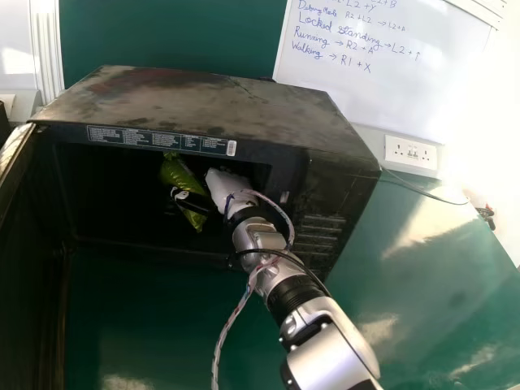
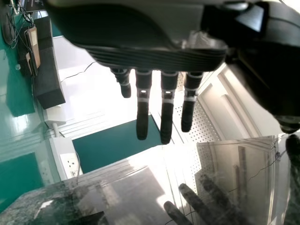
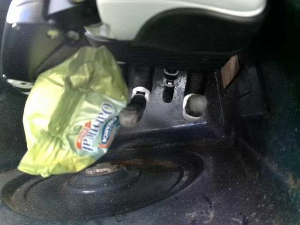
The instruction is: Put biscuit inside oven
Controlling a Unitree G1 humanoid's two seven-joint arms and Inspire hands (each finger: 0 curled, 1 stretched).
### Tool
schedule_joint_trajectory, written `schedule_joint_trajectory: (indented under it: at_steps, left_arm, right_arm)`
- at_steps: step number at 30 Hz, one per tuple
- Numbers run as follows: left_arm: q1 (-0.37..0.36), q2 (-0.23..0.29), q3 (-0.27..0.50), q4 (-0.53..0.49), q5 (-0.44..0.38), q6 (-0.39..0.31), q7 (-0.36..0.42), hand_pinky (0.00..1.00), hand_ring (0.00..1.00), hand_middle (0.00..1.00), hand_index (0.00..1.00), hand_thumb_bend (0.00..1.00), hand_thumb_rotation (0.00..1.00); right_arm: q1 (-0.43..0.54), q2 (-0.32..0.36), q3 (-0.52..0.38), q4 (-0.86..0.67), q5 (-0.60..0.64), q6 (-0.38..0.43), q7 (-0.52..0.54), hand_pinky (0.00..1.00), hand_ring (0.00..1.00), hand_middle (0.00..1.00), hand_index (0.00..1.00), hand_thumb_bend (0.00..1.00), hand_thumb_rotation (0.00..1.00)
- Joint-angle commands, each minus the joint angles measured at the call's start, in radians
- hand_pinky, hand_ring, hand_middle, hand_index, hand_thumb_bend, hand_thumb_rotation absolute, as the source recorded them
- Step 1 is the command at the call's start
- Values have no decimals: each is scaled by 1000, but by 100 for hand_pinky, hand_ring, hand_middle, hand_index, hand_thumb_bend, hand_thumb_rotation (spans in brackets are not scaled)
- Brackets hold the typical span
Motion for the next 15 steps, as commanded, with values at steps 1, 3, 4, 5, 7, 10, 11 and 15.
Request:
schedule_joint_trajectory:
  at_steps: [1, 3, 4, 5, 7, 10, 11, 15]
  left_arm:
    - [32, -3, -11, -6, -58, -1, -16, 61, 66, 68, 78, 90, 56]
    - [40, -4, -26, -18, -92, 17, -24, 60, 65, 67, 78, 90, 55]
    - [43, -4, -34, -23, -110, 22, -29, 61, 67, 68, 78, 89, 56]
    - [43, -2, -37, -21, -119, 20, -37, 61, 66, 68, 78, 89, 57]
    - [39, 3, -40, -8, -139, 12, -53, 61, 66, 66, 78, 89, 57]
    - [56, -1, -53, -15, -185, 38, -66, 59, 63, 64, 77, 90, 59]
    - [61, -6, -52, -21, -179, 45, -63, 60, 64, 65, 77, 90, 58]
    - [67, -16, -49, -42, -157, 59, -52, 59, 63, 64, 75, 89, 58]
  right_arm:
    - [28, -17, -8, 10, 11, 17, 1, 0, 0, 7, 41, 55, 3]
    - [28, -17, -10, 10, 13, 16, 4, 0, 0, 8, 46, 52, 4]
    - [27, -17, -8, 10, 11, 17, 7, 1, 0, 11, 47, 52, 4]
    - [28, -18, -6, 11, 9, 18, 8, 2, 0, 15, 47, 52, 4]
    - [29, -19, -1, 11, 4, 18, 5, 10, 6, 26, 48, 52, 5]
    - [31, -20, 6, 11, -3, 17, -3, 20, 29, 47, 49, 52, 5]
    - [32, -20, 6, 10, -3, 17, -2, 23, 39, 54, 49, 52, 5]
    - [33, -18, 10, 10, -4, 20, 0, 29, 60, 67, 61, 83, 5]
